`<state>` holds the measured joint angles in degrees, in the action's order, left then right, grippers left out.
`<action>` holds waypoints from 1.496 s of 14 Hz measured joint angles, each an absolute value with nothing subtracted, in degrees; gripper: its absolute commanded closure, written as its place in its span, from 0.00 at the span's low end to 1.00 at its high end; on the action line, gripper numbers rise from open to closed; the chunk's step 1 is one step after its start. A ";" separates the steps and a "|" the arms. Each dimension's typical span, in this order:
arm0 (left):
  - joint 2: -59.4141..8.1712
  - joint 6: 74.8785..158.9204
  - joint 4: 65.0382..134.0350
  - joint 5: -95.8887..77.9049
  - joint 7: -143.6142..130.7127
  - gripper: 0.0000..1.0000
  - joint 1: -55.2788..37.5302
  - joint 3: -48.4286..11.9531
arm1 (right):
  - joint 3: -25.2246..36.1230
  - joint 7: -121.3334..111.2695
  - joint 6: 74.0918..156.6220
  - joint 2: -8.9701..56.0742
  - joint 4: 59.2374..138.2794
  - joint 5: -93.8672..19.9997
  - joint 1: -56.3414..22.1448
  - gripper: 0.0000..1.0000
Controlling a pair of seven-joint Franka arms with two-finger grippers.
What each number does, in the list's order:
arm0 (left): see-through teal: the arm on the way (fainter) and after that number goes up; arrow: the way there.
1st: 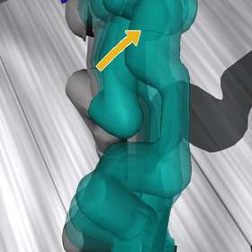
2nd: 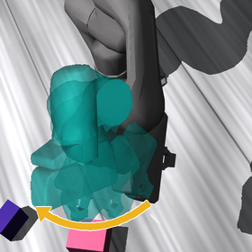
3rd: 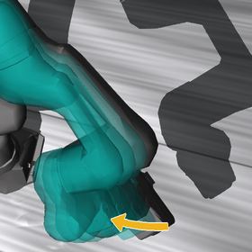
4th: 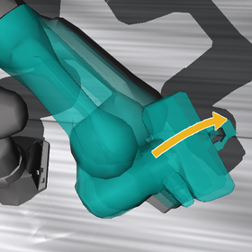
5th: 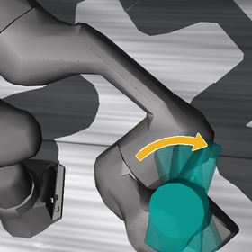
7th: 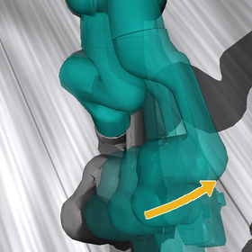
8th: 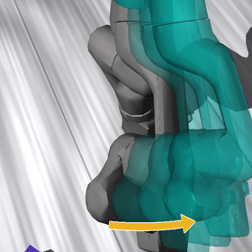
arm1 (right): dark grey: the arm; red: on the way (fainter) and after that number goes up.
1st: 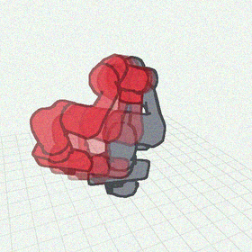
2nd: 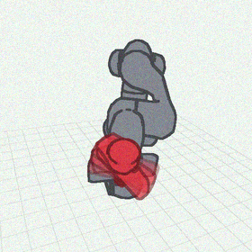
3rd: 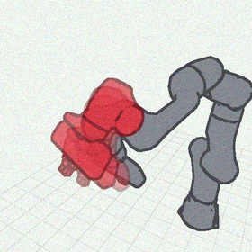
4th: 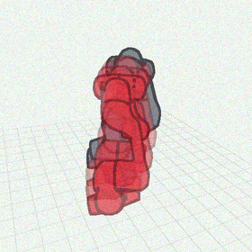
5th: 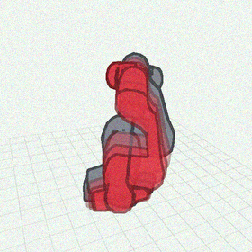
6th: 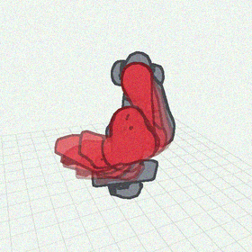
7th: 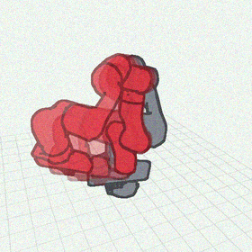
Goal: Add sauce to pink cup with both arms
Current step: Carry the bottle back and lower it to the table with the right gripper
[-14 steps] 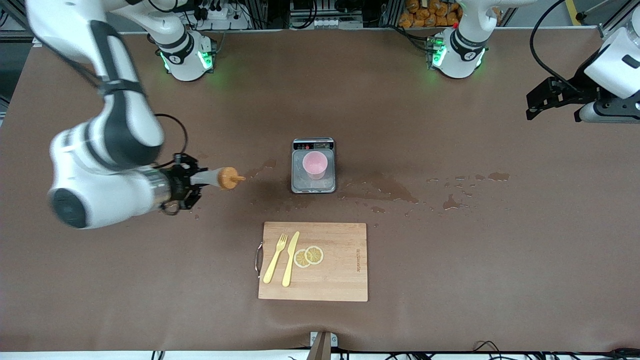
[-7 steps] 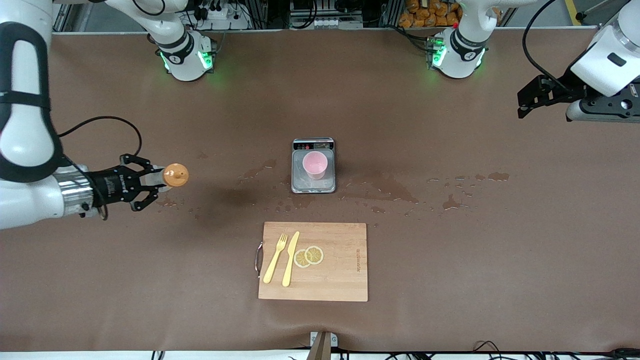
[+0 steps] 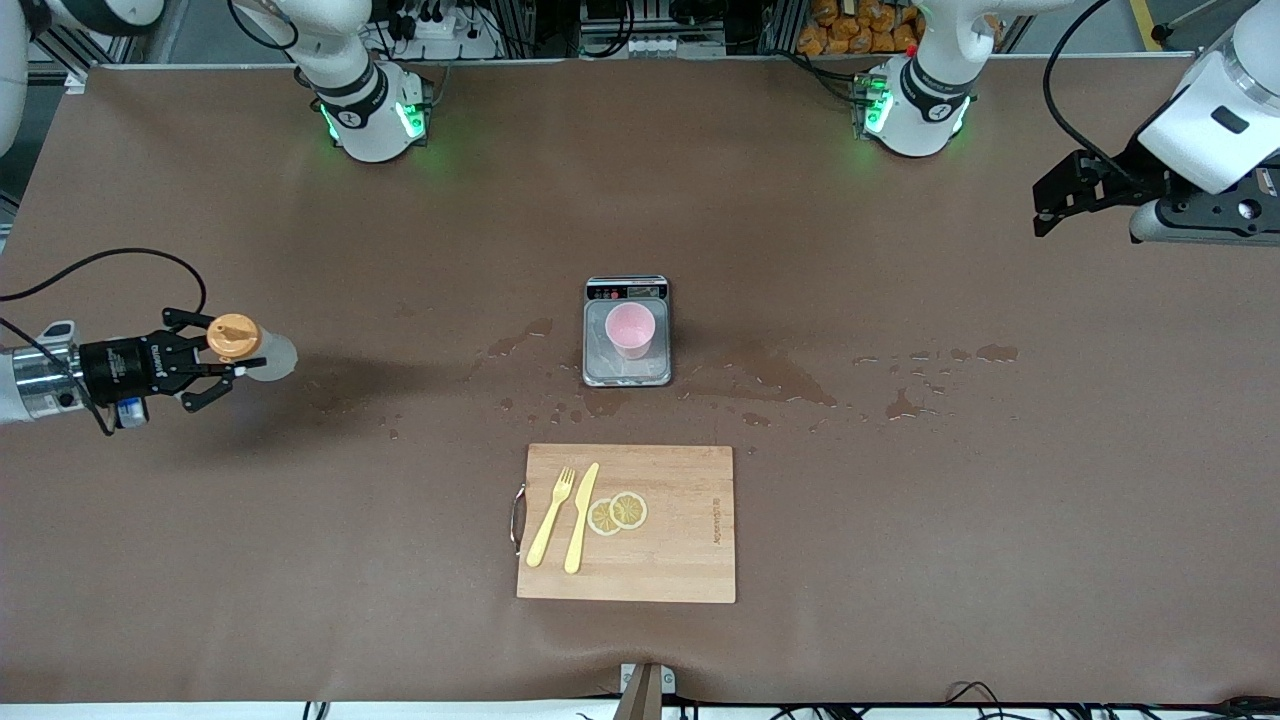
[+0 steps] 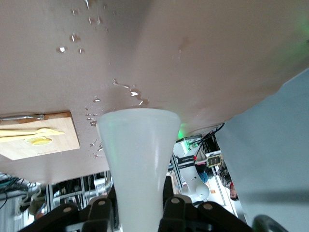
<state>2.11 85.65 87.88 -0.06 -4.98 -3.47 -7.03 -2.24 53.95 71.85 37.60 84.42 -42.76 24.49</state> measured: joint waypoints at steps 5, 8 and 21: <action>2.11 85.93 87.89 -0.06 -4.99 0.00 -3.30 -6.91 | -2.26 43.02 71.72 45.25 84.62 -43.29 28.83 1.00; 2.09 86.28 88.00 -0.06 -4.96 0.00 -3.02 -6.42 | -2.22 37.06 71.85 49.71 84.59 -43.39 31.05 1.00; 2.08 86.44 88.26 -0.06 -4.96 0.00 -3.01 -6.38 | -2.67 31.04 75.19 56.00 84.28 -43.46 32.54 0.22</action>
